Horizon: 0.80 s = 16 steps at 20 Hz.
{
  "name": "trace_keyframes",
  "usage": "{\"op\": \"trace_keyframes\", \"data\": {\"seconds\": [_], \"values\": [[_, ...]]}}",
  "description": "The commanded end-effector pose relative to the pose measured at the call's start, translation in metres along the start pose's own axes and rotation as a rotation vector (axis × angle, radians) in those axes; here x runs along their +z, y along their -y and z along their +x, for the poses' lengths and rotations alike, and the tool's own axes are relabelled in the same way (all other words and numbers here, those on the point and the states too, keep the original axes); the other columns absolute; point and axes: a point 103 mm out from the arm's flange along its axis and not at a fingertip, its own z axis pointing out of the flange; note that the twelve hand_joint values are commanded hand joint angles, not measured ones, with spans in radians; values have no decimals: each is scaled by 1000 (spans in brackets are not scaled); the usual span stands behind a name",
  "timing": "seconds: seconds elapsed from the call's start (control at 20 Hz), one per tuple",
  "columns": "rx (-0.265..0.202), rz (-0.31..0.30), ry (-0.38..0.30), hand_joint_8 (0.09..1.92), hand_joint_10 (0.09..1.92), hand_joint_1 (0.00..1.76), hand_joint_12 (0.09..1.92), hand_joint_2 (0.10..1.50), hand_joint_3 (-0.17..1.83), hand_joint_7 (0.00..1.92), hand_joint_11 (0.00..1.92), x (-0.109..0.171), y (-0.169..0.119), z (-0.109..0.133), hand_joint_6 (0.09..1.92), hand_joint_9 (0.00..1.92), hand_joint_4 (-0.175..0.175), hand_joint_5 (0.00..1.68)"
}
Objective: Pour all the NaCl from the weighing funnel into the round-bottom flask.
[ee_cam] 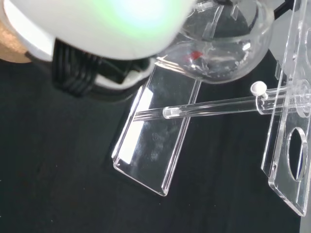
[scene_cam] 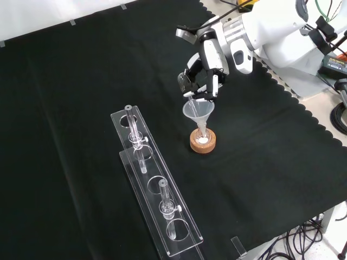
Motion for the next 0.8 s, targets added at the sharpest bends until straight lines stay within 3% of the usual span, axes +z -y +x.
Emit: {"op": "trace_keyframes", "data": {"seconds": [0.05,0.45,0.8], "values": [[-8,-4,14,87,140,1159,1434,601,618,1800,258,-1,1,0,87,1342,175,1590],[-38,-11,42,87,139,1158,1434,600,618,1801,257,-3,2,-1,87,1343,175,1590],[-29,-29,40,87,138,1158,1433,600,618,1800,256,-11,-6,0,87,1343,175,1590]]}}
